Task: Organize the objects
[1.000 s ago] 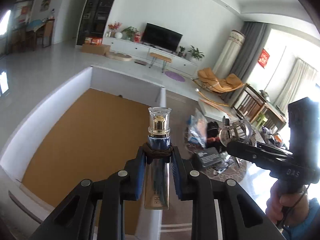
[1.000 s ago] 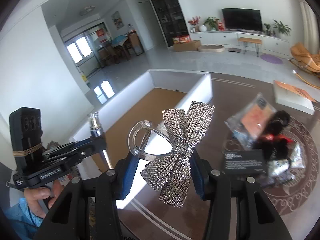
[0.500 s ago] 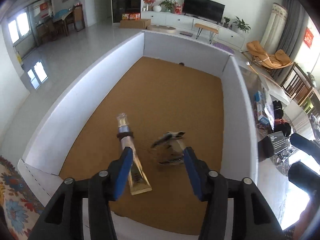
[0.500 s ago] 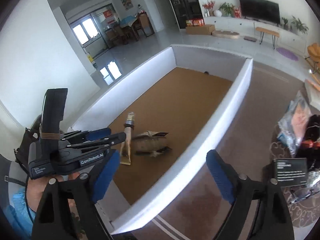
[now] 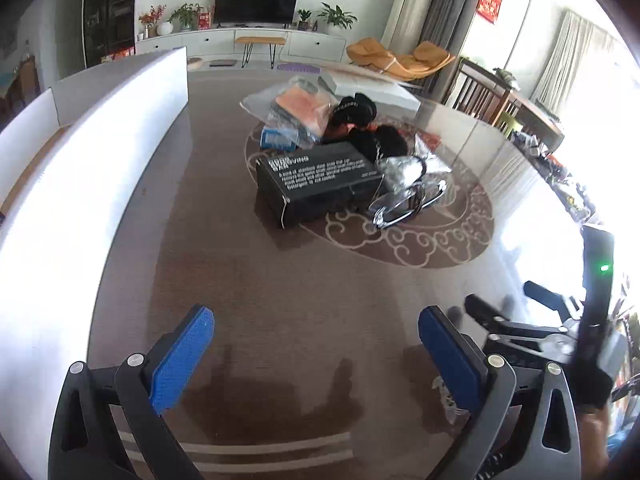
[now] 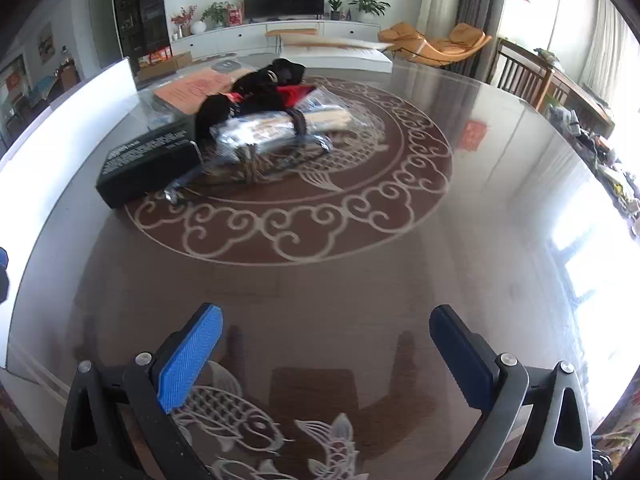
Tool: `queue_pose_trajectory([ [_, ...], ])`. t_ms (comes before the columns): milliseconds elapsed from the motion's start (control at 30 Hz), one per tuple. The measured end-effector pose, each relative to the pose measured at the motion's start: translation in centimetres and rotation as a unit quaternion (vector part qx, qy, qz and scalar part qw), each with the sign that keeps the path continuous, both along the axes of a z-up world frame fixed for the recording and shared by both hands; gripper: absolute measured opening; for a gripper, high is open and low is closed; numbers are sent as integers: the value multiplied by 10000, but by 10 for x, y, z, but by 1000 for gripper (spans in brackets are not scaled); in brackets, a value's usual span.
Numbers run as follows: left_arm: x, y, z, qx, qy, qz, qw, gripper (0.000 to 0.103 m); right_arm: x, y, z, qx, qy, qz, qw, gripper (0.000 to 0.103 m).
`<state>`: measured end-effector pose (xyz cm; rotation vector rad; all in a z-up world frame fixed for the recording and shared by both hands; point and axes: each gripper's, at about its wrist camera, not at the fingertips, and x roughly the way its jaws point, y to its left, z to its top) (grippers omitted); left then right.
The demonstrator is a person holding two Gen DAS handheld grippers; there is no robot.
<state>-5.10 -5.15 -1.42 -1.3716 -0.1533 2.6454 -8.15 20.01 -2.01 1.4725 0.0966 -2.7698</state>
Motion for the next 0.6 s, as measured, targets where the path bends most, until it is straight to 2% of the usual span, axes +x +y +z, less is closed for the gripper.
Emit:
queue_pose_trajectory([
  [67,-6,11,-18,-148,-123,-24,9998,103,1,13,-5,-52,23,-46,10000,103],
  [133,-13,16,-27,-213,-81,-22,9997,102,-1,23,-4,-129,38,-100,9999,103],
  [200,-20,22,-29,-410,54,9,9991,103,-7,30,-8,-252,-14,-171,9995,103],
  [367,-37,35,-34,-872,43,-25,9962,103,-13,36,-11,-205,13,-213,9996,103],
  [600,-61,39,-32,-845,112,-227,9961,103,-16,41,-11,-206,27,-149,9997,103],
])
